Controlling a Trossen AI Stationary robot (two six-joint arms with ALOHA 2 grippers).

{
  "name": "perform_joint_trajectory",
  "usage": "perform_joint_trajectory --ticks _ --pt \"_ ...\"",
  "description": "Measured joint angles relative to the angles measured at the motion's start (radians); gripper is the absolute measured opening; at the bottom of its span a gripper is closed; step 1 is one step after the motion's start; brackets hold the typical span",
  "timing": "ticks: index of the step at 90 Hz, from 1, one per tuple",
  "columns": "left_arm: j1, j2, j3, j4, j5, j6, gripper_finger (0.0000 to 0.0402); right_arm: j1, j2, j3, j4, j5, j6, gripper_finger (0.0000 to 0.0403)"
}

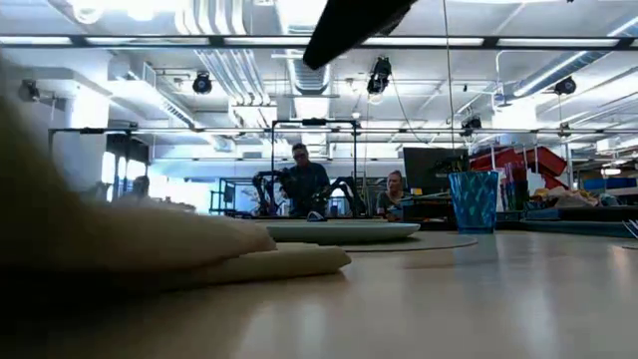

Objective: Set table place
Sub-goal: Fold the brown table napkin

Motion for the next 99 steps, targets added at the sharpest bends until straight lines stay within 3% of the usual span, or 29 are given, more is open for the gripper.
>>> perform_joint_trajectory --ticks 9,20,28,54,72,87,99 --pt "-0.004 0.058 -0.059 0.116 0.027 -0.061 0.0000 -0.010 0.006 -0.015 0.112 -0.052 -0.086 0.0008" --pt "-0.003 0.114 -0.102 0.178 0.054 -0.155 0.0000 -0.045 0.036 -0.017 0.238 -0.272 -0.134 0.0042" --pt "-0.004 0.136 -0.114 0.188 0.063 -0.220 0.0000 -0.079 0.066 -0.017 0.305 -0.405 -0.151 0.0077" --pt "-0.006 0.124 -0.121 0.176 0.024 -0.262 0.0000 -0.169 0.216 0.010 0.430 -0.650 -0.236 0.0165" --pt "-0.006 0.109 -0.107 0.153 0.010 -0.258 0.0000 -0.202 0.306 0.103 0.431 -0.724 -0.303 0.0175" --pt "-0.006 0.103 -0.108 0.149 0.014 -0.258 0.0000 -0.216 0.386 0.185 0.430 -0.854 -0.303 0.0168" --pt "-0.006 0.103 -0.108 0.147 0.014 -0.263 0.0000 -0.214 0.436 0.259 0.417 -0.879 -0.324 0.0163"
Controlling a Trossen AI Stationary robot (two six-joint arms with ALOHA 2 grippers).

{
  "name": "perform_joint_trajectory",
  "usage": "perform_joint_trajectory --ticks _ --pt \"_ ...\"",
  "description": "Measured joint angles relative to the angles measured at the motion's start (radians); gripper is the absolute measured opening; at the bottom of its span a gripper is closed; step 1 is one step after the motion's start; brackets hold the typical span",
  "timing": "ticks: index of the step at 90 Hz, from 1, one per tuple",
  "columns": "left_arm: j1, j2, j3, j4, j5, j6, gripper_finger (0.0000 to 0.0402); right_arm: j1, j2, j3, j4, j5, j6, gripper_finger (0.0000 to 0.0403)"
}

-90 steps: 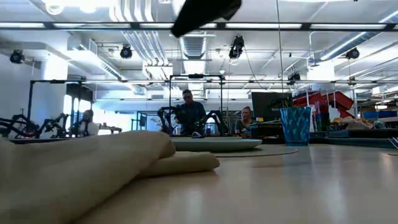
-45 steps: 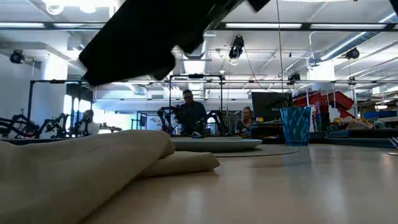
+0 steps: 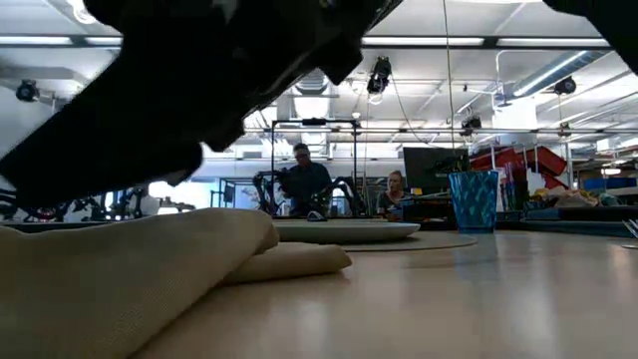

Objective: Set table place
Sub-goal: Fold the brown table napkin

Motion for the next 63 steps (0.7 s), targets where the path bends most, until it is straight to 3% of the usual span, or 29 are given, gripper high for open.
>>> perform_joint_trajectory --ticks 23,63 --pt "0.000 0.000 0.000 -0.003 0.000 -0.015 0.0000 0.000 0.067 0.126 -0.009 -0.073 -0.015 0.0167" --pt "0.002 0.000 0.000 -0.004 0.000 -0.026 0.0000 -0.007 0.070 0.106 0.006 -0.072 -0.064 0.0158"
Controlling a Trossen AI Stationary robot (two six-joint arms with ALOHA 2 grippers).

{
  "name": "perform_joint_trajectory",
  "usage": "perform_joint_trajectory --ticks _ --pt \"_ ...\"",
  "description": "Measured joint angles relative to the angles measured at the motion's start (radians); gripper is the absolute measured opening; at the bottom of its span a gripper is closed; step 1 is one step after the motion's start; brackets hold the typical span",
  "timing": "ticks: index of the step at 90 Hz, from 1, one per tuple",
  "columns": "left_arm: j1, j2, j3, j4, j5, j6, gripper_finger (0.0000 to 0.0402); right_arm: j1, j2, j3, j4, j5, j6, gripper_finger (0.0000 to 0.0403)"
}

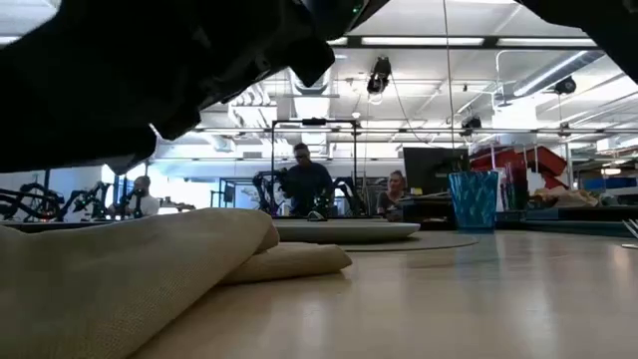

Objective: Set table place
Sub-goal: Fold the brown table napkin

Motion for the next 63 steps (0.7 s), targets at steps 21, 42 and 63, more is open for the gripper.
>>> perform_joint_trajectory --ticks 21,42,63 --pt "0.007 -0.001 0.000 -0.010 -0.004 0.000 0.0000 -0.002 0.021 -0.017 0.060 0.016 0.020 0.0158" --pt "0.010 -0.001 0.000 -0.015 -0.005 0.000 0.0000 -0.001 0.056 -0.019 0.072 0.009 0.053 0.0156" --pt "0.010 -0.004 0.000 -0.019 -0.001 0.002 0.0000 -0.001 0.055 -0.009 0.076 0.002 0.075 0.0123"
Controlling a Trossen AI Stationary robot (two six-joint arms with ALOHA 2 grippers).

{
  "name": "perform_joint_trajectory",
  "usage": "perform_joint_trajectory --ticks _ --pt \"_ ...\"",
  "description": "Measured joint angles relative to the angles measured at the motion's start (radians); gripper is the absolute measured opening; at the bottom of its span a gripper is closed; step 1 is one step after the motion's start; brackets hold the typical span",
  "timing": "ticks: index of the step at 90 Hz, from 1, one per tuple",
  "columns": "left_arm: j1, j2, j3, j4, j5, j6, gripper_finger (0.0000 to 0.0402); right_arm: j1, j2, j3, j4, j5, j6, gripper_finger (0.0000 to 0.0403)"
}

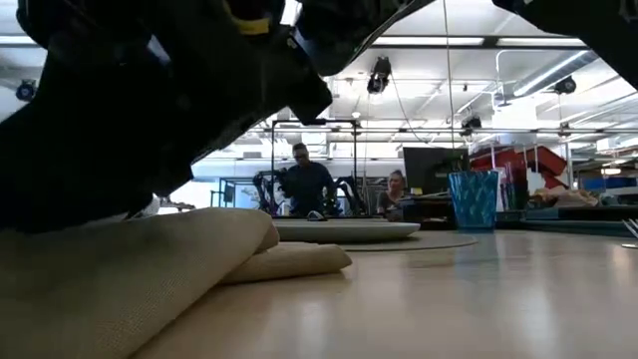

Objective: Set table place
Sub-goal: Fold the brown table napkin

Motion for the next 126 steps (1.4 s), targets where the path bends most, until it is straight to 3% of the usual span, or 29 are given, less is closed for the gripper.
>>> perform_joint_trajectory --ticks 22,28,83,102,126 --pt "0.000 -0.001 0.000 -0.005 0.001 0.001 0.0000 0.001 -0.002 0.008 -0.005 -0.076 0.017 0.0018" --pt "0.000 -0.001 0.000 -0.005 0.001 0.001 0.0000 0.003 -0.002 0.008 -0.006 -0.093 0.017 0.0005" --pt "0.000 -0.006 0.000 -0.011 0.002 0.001 0.0000 0.009 -0.002 0.006 0.005 -0.045 0.004 0.0041" --pt "0.000 -0.006 0.000 -0.014 0.002 0.001 0.0000 0.009 -0.002 0.001 -0.002 -0.045 -0.006 0.0005" --pt "0.000 -0.019 0.000 -0.048 -0.003 0.001 0.0000 0.003 -0.007 0.000 -0.030 -0.028 0.039 0.0000"
